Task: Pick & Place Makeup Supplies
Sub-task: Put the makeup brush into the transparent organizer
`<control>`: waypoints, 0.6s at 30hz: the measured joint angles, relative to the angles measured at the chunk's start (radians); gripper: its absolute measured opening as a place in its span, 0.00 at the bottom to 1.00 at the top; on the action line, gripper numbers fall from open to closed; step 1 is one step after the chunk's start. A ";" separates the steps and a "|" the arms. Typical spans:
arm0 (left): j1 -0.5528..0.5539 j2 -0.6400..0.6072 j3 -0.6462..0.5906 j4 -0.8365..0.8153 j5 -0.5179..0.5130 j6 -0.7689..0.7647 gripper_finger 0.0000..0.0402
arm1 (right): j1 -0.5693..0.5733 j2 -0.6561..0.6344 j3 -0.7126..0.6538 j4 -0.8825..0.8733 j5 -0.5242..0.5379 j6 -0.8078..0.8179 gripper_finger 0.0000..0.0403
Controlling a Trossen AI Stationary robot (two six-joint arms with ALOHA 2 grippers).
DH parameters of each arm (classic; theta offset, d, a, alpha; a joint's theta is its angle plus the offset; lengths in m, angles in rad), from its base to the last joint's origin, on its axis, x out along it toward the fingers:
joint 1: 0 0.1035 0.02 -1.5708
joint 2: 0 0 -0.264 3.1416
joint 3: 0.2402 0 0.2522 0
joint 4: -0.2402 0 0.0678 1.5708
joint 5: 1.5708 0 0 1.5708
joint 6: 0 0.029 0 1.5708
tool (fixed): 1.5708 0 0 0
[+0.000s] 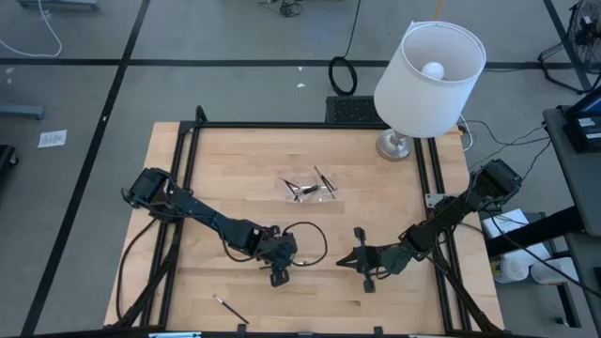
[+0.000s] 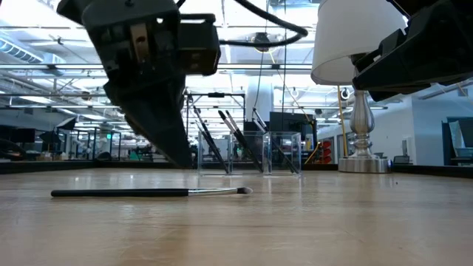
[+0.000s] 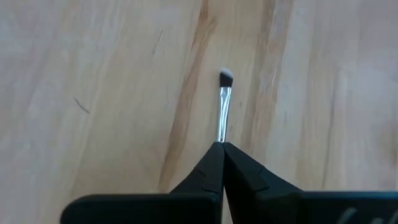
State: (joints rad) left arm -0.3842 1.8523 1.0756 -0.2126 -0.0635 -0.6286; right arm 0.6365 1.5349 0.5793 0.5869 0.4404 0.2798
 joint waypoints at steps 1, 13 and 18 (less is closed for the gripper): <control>-0.003 0.000 0.013 -0.022 -0.002 0.004 0.02 | 0.000 0.000 0.000 0.000 0.000 0.000 0.00; -0.088 -0.001 0.095 -0.187 -0.095 0.188 0.19 | 0.000 0.000 0.000 0.000 0.001 0.000 0.00; -0.069 0.012 0.148 -0.186 -0.104 0.210 0.36 | -0.007 0.000 0.000 0.000 0.002 0.001 0.00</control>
State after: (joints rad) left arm -0.4527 1.8638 1.2235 -0.3984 -0.1673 -0.4190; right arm 0.6294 1.5349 0.5789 0.5869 0.4419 0.2807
